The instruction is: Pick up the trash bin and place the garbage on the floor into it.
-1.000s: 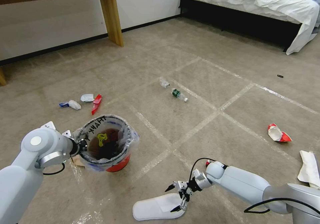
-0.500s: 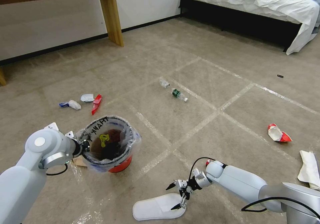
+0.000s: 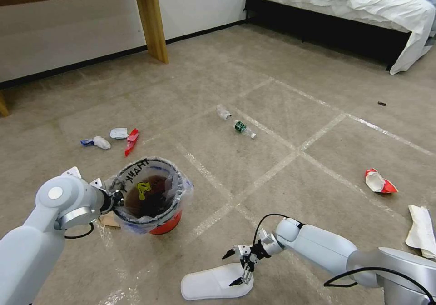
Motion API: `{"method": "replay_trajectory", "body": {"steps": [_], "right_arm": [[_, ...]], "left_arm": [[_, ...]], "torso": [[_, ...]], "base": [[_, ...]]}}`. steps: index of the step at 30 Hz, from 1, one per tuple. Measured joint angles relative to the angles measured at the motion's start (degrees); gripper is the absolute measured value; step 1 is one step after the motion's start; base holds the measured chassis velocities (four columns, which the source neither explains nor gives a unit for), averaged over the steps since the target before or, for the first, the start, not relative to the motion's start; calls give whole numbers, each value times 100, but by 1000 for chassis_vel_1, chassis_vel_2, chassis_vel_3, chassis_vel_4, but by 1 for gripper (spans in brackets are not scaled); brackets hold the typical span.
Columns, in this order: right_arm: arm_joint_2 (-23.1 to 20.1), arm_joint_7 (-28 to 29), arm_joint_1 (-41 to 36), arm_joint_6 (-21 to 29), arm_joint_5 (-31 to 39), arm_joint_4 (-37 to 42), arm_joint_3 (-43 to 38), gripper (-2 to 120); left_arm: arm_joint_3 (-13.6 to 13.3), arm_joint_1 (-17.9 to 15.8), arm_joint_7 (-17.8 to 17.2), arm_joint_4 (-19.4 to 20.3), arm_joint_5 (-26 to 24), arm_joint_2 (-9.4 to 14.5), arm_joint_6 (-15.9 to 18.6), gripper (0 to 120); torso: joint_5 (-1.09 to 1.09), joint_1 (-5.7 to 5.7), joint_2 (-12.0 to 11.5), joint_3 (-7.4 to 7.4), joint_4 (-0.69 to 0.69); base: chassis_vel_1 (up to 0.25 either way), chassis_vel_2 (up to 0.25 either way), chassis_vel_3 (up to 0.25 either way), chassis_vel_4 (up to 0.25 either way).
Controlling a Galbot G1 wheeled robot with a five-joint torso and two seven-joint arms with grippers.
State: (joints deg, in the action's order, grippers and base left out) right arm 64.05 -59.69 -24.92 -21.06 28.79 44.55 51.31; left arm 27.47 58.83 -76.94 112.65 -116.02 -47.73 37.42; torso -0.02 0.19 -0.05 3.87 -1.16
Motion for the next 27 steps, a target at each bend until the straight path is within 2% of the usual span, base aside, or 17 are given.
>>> {"method": "replay_trajectory", "body": {"steps": [27], "right_arm": [[318,54,-77,32,-104,-144,130,100]], "left_arm": [[-4,-16,62,-48,92,-118,20,0]], "torso": [[0,0,0,0,0]], "base": [[0,0,0,0]]}}
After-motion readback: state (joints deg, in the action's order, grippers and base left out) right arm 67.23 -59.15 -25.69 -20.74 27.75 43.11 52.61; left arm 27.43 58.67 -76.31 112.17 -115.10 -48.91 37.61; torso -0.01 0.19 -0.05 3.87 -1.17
